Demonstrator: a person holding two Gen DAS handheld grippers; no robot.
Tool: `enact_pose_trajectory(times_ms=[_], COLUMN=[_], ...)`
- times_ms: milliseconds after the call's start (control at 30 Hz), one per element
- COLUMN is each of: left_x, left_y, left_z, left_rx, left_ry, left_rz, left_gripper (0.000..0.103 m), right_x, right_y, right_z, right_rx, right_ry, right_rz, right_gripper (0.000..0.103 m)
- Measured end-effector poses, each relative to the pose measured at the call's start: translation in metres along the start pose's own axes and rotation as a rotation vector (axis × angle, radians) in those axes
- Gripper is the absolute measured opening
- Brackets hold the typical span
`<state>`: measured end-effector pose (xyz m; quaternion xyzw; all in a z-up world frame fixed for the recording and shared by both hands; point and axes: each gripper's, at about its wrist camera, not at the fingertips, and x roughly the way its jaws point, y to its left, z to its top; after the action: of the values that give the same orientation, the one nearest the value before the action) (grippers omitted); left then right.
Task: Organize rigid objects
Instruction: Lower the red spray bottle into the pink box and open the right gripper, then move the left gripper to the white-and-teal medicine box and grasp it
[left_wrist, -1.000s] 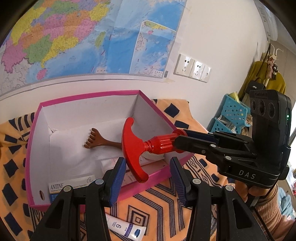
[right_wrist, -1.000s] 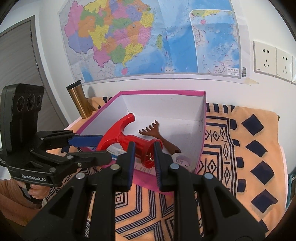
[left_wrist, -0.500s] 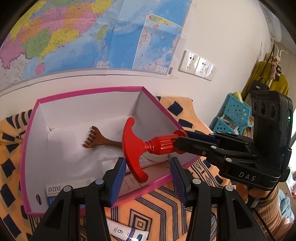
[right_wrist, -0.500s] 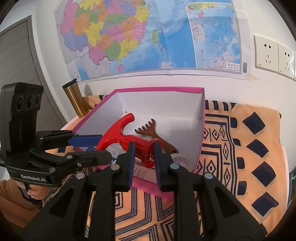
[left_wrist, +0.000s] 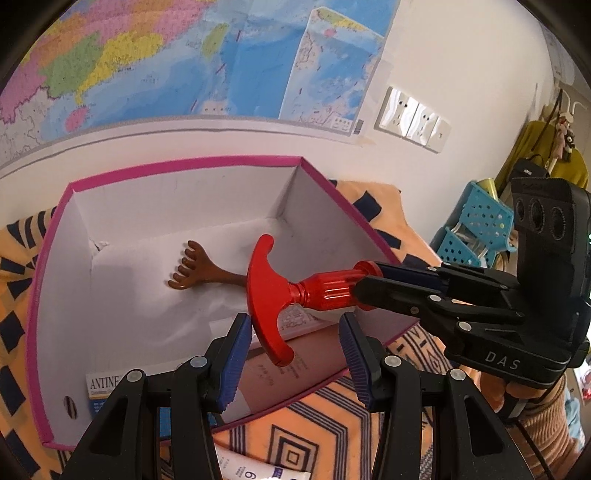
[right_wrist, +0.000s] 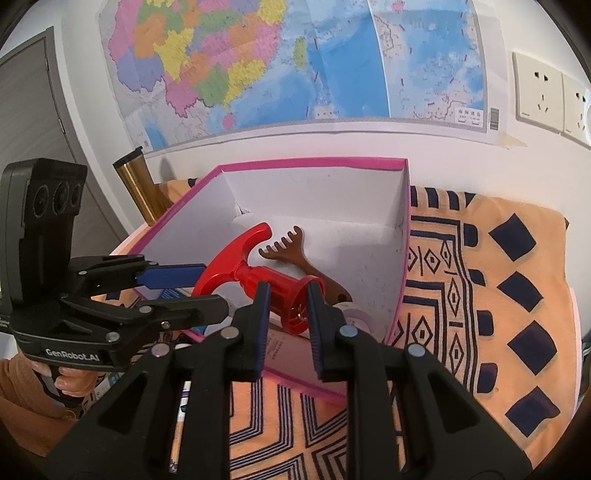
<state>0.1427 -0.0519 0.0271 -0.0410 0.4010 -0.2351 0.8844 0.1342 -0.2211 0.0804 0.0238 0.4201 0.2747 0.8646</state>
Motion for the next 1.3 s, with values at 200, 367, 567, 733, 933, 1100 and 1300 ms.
enact_pose_trajectory(times_ms=[200, 367, 567, 733, 933, 1100, 1300], left_x=[0.01, 0.004, -0.007, -0.019, -0.034, -0.049, -0.075], left_y=[0.003, 0.002, -0.001, -0.004, -0.009, -0.01, 0.007], left_z=[-0.004, -0.008, -0.013, -0.018, -0.026, -0.034, -0.05], left_rx=[-0.009, 0.007, 0.021, 0.033, 0.047, 0.052, 0.043], left_ry=[0.021, 0.004, -0.025, -0.051, -0.082, -0.109, -0.15], left_rz=[0.002, 0.015, 0.015, 0.027, 0.043, 0.049, 0.1], left_gripper=[0.049, 0.049, 0.051, 0.053, 0.057, 0.062, 0.072], right_x=[0.013, 0.01, -0.001, -0.009, -0.019, -0.026, -0.03], right_y=[0.001, 0.001, 0.008, 0.014, 0.024, 0.035, 0.051], right_z=[-0.005, -0.009, -0.015, -0.021, -0.028, -0.034, -0.046], right_rx=[-0.013, -0.011, -0.007, 0.004, 0.007, 0.014, 0.006], right_ry=[0.038, 0.032, 0.011, -0.006, -0.023, -0.033, -0.026], right_rz=[-0.06, -0.112, -0.098, -0.075, -0.05, 0.006, 0.063], right_gripper=[0.023, 0.029, 0.03, 0.031, 0.031, 0.038, 0.043])
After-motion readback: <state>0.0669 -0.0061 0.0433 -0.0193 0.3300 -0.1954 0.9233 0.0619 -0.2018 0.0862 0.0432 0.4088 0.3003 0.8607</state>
